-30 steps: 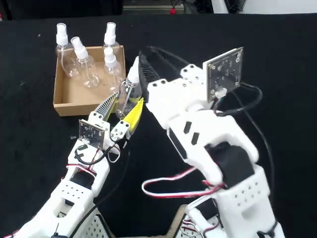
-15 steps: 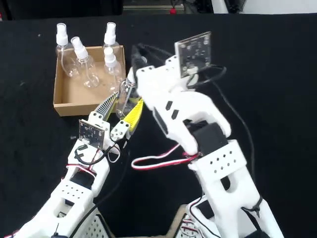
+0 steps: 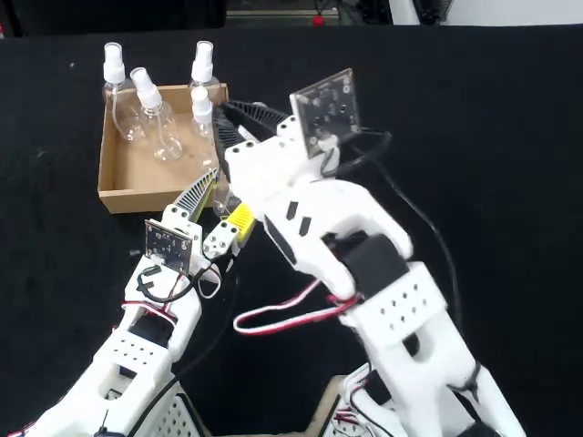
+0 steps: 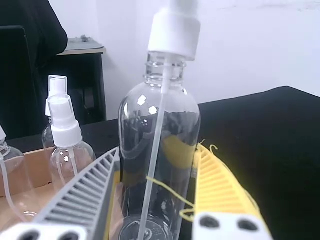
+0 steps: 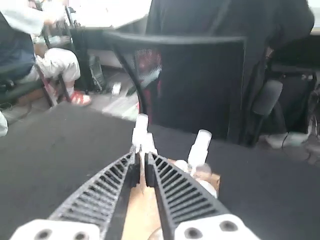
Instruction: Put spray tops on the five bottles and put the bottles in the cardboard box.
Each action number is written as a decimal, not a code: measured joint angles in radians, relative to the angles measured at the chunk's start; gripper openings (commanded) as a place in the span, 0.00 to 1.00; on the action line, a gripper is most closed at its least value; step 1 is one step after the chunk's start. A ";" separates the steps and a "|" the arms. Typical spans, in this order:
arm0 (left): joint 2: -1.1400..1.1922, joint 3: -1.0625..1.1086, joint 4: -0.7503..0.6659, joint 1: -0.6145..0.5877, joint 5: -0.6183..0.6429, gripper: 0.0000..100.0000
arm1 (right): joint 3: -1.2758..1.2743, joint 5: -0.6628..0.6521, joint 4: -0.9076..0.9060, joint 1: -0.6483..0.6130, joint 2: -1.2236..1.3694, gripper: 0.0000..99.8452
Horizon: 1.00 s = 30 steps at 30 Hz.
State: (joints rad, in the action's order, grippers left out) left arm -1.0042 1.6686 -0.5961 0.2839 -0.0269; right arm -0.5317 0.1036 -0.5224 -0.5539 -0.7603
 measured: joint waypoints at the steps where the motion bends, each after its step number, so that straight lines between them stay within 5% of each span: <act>1: 0.000 0.000 0.000 0.000 0.000 0.12 | 0.000 0.000 0.000 0.020 -0.025 0.01; 10: 0.000 0.000 0.000 0.000 0.000 0.12 | -0.098 0.000 0.106 0.146 -0.034 0.01; 15: 0.000 0.000 0.000 0.000 0.000 0.12 | -0.138 0.000 0.259 0.144 0.049 0.01; 30: 0.000 0.000 0.000 -0.002 0.003 0.12 | -0.238 0.000 0.287 0.028 -0.005 0.01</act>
State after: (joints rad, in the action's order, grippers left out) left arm -1.0042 1.6686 -0.5961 0.2823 -0.0238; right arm -0.7695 0.1036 -0.2355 -0.5263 -0.7649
